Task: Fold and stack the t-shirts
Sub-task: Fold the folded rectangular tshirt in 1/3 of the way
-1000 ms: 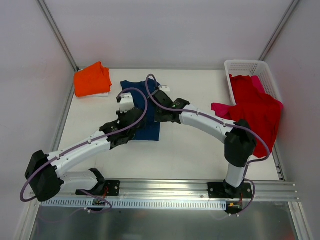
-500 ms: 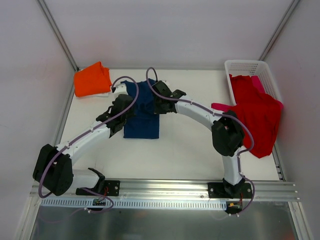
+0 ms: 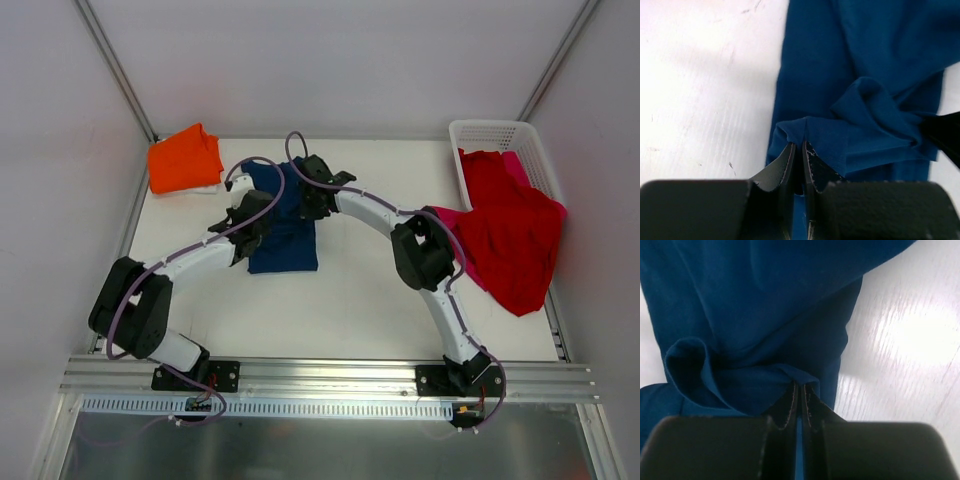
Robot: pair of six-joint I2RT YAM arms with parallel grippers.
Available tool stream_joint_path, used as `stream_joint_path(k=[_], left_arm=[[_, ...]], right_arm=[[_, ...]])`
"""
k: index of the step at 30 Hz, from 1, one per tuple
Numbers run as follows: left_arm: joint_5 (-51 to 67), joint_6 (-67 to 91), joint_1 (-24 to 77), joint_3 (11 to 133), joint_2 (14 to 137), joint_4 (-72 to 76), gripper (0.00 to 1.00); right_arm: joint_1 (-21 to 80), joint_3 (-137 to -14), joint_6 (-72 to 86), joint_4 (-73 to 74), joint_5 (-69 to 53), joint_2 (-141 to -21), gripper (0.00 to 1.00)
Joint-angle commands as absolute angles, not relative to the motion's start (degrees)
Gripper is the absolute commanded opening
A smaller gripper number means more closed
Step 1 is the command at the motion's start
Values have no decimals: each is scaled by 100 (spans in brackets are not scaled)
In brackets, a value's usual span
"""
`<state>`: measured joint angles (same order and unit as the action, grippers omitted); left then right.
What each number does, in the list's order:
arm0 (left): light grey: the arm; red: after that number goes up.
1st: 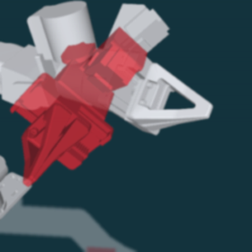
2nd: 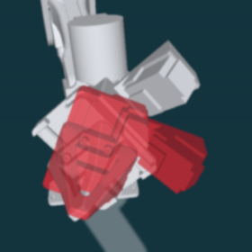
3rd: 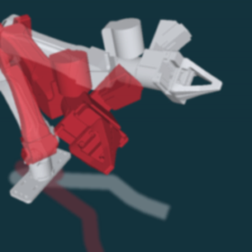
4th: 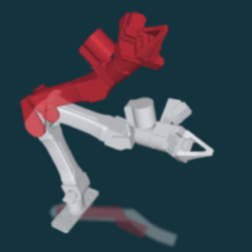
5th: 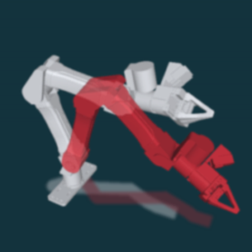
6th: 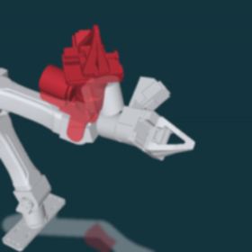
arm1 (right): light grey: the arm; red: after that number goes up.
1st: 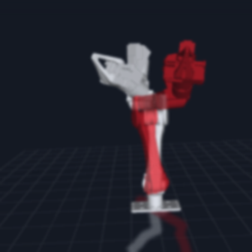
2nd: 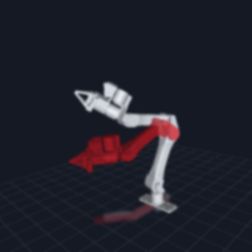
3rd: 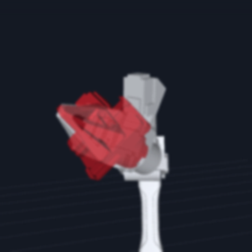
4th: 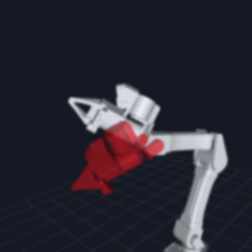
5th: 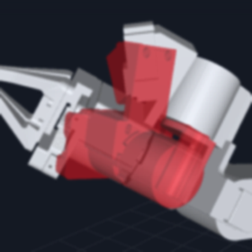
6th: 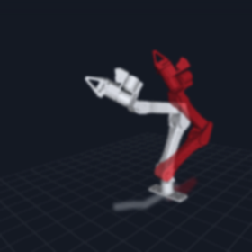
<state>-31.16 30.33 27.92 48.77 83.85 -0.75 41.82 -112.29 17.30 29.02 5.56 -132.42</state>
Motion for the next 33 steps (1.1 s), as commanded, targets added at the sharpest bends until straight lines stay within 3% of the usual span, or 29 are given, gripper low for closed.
stream_joint_path(k=[1, 5, 7, 8, 9, 10, 11, 21, 27, 31, 33], left_arm=[[-3271, 3366, 2497, 5018, 8796, 158, 0], [-2841, 3454, 2145, 5115, 9228, 360, 2], [-2743, 3454, 2013, 5176, 9403, 483, 19], [-2699, 3384, 1978, 5194, 9456, 536, 57], [-2655, 3375, 1943, 5220, 9518, 571, 79], [-2663, 3375, 1925, 5290, 9606, 571, 97], [-2680, 3366, 1890, 5317, 9641, 580, 99], [-2847, 2796, 1820, 5800, 9378, 756, 99], [-2760, 2197, 1688, 7004, 9003, 81, 99], [-2226, 3038, 1740, 6059, 7869, -422, 99], [-2511, 3120, 1976, 5200, 7202, -404, 99]], right_arm=[[3991, -11636, 1626, 2883, 554, -13368, 0], [3824, -11681, 1652, 2865, 589, -13491, 1], [3779, -11663, 1661, 2865, 562, -13491, 25], [3762, -11646, 1670, 2865, 580, -13483, 42], [3770, -11628, 1661, 2865, 650, -13456, 76], [3753, -11593, 1652, 2865, 676, -13421, 92], [3762, -11584, 1644, 2865, 694, -13412, 99], [3849, -11153, 1416, 2830, 1132, -12692, 99], [3885, -11128, 1274, 3295, 1555, -11937, 99], [4007, -10163, 1423, 3113, 1731, -10902, 99], [4060, -9505, 1633, 2998, 1731, -10610, 100]])
